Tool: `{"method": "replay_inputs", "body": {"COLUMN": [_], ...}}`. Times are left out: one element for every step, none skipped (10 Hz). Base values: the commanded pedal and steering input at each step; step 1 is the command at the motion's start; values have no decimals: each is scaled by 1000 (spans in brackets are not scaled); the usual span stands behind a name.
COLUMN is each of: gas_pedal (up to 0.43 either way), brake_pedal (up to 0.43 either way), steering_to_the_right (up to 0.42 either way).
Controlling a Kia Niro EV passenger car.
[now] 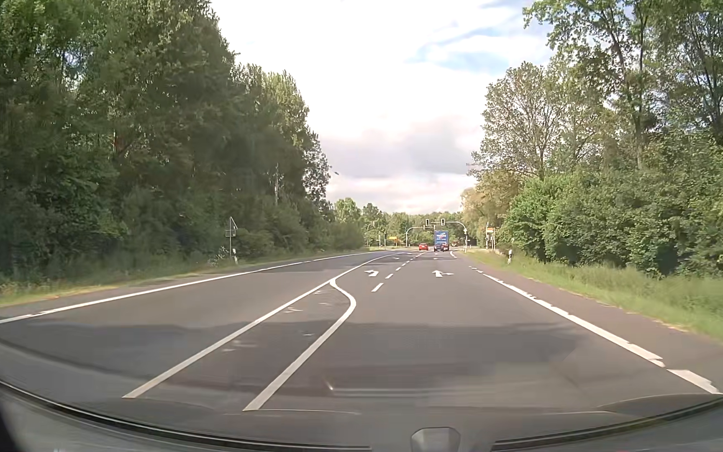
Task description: Follow the waypoints while adhering to traffic rules and regulations
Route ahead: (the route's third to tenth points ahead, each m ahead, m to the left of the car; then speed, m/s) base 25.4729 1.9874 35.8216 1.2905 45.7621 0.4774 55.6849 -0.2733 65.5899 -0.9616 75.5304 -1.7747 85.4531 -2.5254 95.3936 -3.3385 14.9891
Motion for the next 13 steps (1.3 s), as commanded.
{"method": "replay_inputs", "body": {"gas_pedal": [0,0,0,0,0,39,67,67,79,79,87,87,110], "brake_pedal": [6,6,6,6,6,6,6,6,6,6,6,6,6], "steering_to_the_right": [4,4,4,4,4,4,4,4,3,4,4,4,4]}}
